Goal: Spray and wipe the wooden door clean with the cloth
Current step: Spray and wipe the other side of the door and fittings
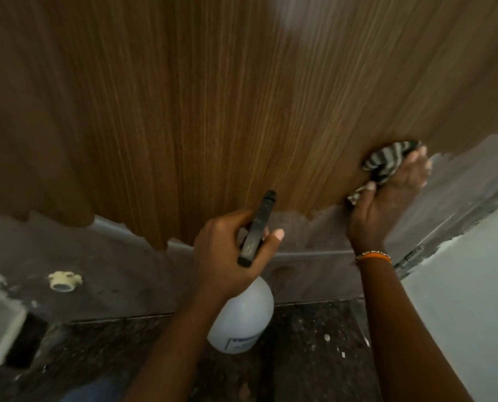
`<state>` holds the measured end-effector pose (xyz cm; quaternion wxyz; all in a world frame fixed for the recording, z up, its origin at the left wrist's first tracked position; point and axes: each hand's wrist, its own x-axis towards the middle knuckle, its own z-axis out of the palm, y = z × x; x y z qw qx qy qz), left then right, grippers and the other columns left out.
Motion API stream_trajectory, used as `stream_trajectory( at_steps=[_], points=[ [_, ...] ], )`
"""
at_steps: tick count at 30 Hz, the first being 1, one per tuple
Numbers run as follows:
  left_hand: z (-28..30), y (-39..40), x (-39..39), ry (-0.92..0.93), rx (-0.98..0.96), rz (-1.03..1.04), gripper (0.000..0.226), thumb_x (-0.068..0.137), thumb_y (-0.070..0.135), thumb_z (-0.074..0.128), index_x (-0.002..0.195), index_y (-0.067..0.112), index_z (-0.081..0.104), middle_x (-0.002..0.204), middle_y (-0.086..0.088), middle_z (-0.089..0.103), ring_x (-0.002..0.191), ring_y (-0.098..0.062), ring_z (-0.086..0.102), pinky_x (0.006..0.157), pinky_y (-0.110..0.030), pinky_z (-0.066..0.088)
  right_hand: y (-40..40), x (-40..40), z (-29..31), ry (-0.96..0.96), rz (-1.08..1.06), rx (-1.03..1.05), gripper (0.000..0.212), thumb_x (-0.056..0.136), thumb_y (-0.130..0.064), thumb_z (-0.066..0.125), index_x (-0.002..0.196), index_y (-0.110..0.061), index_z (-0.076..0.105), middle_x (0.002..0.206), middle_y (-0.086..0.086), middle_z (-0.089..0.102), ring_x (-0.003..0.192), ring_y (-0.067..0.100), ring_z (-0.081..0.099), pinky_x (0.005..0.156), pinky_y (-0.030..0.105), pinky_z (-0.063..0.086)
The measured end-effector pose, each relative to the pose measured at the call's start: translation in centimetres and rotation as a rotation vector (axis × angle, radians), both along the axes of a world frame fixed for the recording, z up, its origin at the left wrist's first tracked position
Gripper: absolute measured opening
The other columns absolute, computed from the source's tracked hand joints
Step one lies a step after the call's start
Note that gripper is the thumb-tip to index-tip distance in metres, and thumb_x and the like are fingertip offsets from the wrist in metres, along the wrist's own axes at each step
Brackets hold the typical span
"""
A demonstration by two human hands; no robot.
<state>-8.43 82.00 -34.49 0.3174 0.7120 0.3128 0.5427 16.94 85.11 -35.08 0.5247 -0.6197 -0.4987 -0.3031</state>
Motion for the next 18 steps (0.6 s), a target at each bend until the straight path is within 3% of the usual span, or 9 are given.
stream_trajectory(
  at_steps=[5, 8, 12, 15, 18],
  points=[
    [-0.1, -0.7, 3.3, 0.004, 0.009, 0.01, 0.042, 0.08, 0.044, 0.062, 0.067, 0.005, 0.059, 0.054, 0.006, 0.055, 0.049, -0.014, 0.056, 0.048, -0.034, 0.048, 0.5, -1.9, 0.5, 0.006, -0.042, 0.037, 0.06, 0.096, -0.021, 0.038, 0.148, -0.009, 0.011, 0.154, 0.027, 0.019, 0.141, 0.043, 0.011, 0.116, 0.053, 0.006],
    [-0.2, -0.7, 5.2, -0.048, -0.022, 0.068, 0.039, 0.079, 0.045, 0.061, 0.067, 0.008, 0.061, 0.06, -0.003, 0.059, 0.051, -0.014, 0.056, 0.049, -0.029, 0.047, 1.2, -4.2, 0.8, -0.284, 0.03, 0.036, 0.064, 0.1, -0.028, 0.036, 0.152, -0.034, -0.001, 0.161, 0.0, -0.007, 0.147, 0.03, -0.004, 0.117, 0.056, 0.005],
    [-0.2, -1.1, 8.0, -0.072, -0.003, 0.081, 0.027, 0.077, 0.041, 0.061, 0.062, 0.019, 0.058, 0.059, 0.004, 0.059, 0.05, -0.007, 0.055, 0.05, -0.013, 0.042, 0.7, -1.6, 0.6, -0.556, 0.099, -0.042, 0.075, 0.096, -0.031, 0.05, 0.151, -0.041, -0.001, 0.159, -0.001, 0.011, 0.148, 0.024, -0.004, 0.116, 0.055, 0.011],
    [-0.2, -1.6, 10.4, -0.061, -0.003, -0.005, 0.023, 0.077, 0.039, 0.062, 0.063, 0.024, 0.054, 0.053, 0.016, 0.054, 0.047, -0.001, 0.051, 0.05, -0.009, 0.04, -0.1, 4.1, 1.2, -0.455, 0.043, -0.001, 0.062, 0.099, -0.032, 0.039, 0.151, -0.038, 0.006, 0.159, 0.001, 0.012, 0.148, 0.023, 0.001, 0.116, 0.054, 0.011],
    [0.0, -1.9, 12.6, -0.028, -0.003, -0.084, 0.036, 0.078, 0.042, 0.062, 0.067, 0.008, 0.059, 0.055, 0.009, 0.055, 0.048, -0.005, 0.052, 0.051, -0.015, 0.042, -1.2, 11.0, 1.6, -0.235, -0.097, -0.014, 0.055, 0.101, -0.032, 0.031, 0.151, -0.024, 0.012, 0.155, 0.017, 0.023, 0.144, 0.034, 0.012, 0.116, 0.052, 0.01]
  ],
)
